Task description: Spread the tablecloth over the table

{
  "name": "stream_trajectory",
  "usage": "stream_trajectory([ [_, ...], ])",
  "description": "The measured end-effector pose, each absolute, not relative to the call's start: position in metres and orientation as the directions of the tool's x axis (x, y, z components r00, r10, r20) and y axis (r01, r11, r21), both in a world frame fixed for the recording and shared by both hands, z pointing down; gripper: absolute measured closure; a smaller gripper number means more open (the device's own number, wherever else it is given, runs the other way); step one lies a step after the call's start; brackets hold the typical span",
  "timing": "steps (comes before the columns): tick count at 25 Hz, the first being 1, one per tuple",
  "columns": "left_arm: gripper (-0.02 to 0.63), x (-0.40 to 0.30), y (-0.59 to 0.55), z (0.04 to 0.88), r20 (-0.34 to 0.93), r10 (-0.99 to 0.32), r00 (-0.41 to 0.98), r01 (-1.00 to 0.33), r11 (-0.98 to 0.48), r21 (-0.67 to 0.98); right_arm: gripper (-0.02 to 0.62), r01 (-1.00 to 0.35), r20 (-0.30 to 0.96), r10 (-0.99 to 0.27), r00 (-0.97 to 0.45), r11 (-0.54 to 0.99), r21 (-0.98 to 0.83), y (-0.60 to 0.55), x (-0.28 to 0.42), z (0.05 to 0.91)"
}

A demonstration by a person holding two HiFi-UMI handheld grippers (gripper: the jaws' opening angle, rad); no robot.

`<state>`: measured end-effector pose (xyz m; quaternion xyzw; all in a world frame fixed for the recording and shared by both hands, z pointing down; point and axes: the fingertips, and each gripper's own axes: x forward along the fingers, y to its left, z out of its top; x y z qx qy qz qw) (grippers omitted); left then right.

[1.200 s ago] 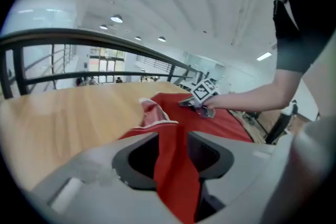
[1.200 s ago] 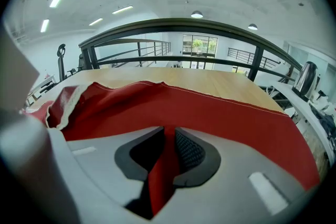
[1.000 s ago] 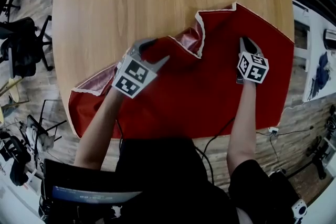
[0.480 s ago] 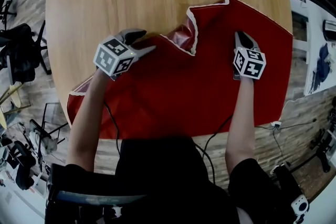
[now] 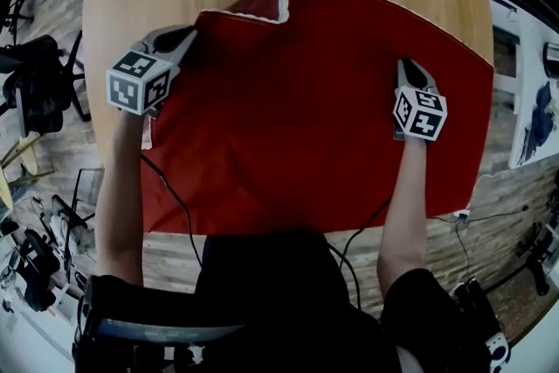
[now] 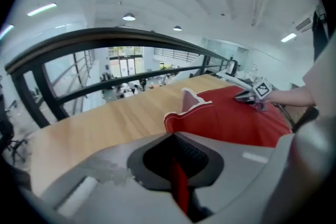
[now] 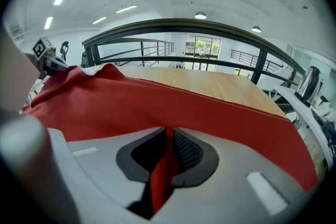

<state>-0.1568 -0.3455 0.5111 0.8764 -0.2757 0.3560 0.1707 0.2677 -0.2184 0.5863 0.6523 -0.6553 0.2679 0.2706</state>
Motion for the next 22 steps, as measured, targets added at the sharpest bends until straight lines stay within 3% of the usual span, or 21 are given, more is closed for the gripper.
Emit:
stream_trajectory([
  [6, 0.597, -0.283, -0.448, 0.494, 0.713, -0.608, 0.349, -0.802, -0.588, -0.108, 0.565, -1.0, 0.709, -0.705, -0.002, 0.001, -0.002, -0.222, 0.266, 0.587],
  [11, 0.593, -0.32, -0.492, 0.519, 0.704, -0.666, 0.247, -0.798, -0.551, -0.242, 0.566, -1.0, 0.708, -0.706, 0.005, -0.001, 0.006, -0.229, 0.261, 0.587],
  [13, 0.542, -0.317, -0.51, 0.528, 0.681, -0.703, 0.205, -0.784, -0.535, -0.315, 0.566, -1.0, 0.708, -0.707, -0.001, 0.01, 0.009, -0.232, 0.26, 0.587],
  [15, 0.444, -0.318, -0.527, 0.521, 0.641, -0.747, 0.173, -0.8, -0.487, -0.351, 0.564, -1.0, 0.707, -0.707, -0.016, 0.019, -0.005, -0.239, 0.259, 0.587],
  [17, 0.336, -0.317, -0.53, 0.497, 0.577, -0.796, 0.185, -0.837, -0.435, -0.332, 0.56, -1.0, 0.706, -0.708, -0.024, 0.018, -0.016, -0.249, 0.259, 0.587],
  [19, 0.313, -0.31, -0.512, 0.475, 0.525, -0.818, 0.233, -0.852, -0.432, -0.296, 0.563, -1.0, 0.706, -0.708, -0.016, 0.02, -0.003, -0.258, 0.26, 0.587],
  [21, 0.323, -0.285, -0.472, 0.474, 0.542, -0.763, 0.351, -0.833, -0.519, -0.192, 0.569, -0.999, 0.703, -0.711, -0.007, 0.029, 0.019, -0.265, 0.259, 0.587],
  [22, 0.42, -0.266, -0.448, 0.484, 0.57, -0.704, 0.424, -0.804, -0.582, -0.122, 0.569, -0.999, 0.702, -0.712, -0.007, 0.034, 0.025, -0.268, 0.258, 0.586],
])
